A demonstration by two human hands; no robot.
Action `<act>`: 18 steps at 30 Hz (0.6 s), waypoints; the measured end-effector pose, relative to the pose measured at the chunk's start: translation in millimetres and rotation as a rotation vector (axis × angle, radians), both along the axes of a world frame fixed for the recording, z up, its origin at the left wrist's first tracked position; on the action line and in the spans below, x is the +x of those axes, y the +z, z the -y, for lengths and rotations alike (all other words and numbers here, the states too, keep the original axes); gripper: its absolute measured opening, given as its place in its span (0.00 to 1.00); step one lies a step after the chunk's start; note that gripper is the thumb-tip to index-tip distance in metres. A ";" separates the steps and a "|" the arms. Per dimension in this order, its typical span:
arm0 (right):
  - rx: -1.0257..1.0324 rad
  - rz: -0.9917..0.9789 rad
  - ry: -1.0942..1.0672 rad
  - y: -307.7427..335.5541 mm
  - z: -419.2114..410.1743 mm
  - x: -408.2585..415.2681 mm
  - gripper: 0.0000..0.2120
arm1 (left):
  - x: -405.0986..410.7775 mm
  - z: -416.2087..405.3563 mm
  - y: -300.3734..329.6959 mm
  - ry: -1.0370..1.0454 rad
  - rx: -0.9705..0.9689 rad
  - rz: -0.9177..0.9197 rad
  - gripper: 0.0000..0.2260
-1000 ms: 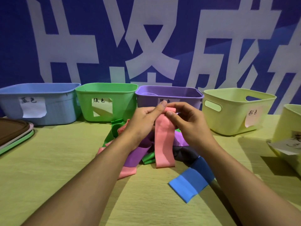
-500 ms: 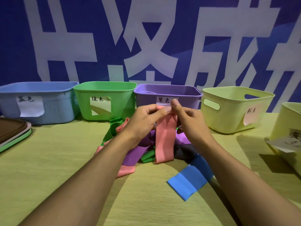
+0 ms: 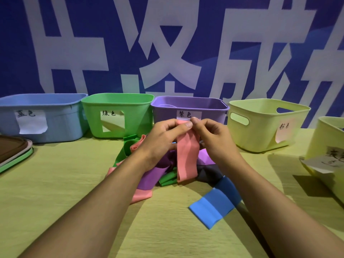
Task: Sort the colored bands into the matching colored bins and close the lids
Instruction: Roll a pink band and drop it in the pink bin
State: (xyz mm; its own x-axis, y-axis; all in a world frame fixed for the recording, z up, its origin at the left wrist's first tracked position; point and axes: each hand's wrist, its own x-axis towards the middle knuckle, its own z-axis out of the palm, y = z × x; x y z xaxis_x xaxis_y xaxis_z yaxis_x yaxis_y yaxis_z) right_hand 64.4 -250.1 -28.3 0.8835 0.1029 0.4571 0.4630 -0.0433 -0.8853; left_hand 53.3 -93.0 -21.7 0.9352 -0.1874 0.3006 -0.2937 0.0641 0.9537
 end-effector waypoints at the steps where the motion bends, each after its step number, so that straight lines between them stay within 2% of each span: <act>1: -0.002 0.006 0.000 -0.2 0.1 0.5 0.12 | -0.6 0.2 0.5 -0.002 -0.004 -0.004 0.08; 6: -0.015 0.043 0.016 -0.9 0.4 0.9 0.08 | -3.2 0.9 3.7 -0.012 -0.003 -0.036 0.18; 9: 0.012 0.057 0.033 -1.2 -0.5 1.0 0.06 | -4.6 1.8 5.7 0.013 -0.001 -0.055 0.18; 12: 0.021 0.076 0.041 -2.2 -0.9 1.5 0.09 | -2.4 2.2 4.3 0.055 0.005 -0.055 0.19; 18: 0.014 0.075 0.032 -2.6 1.4 1.6 0.07 | -2.5 2.9 3.1 0.016 -0.060 -0.030 0.15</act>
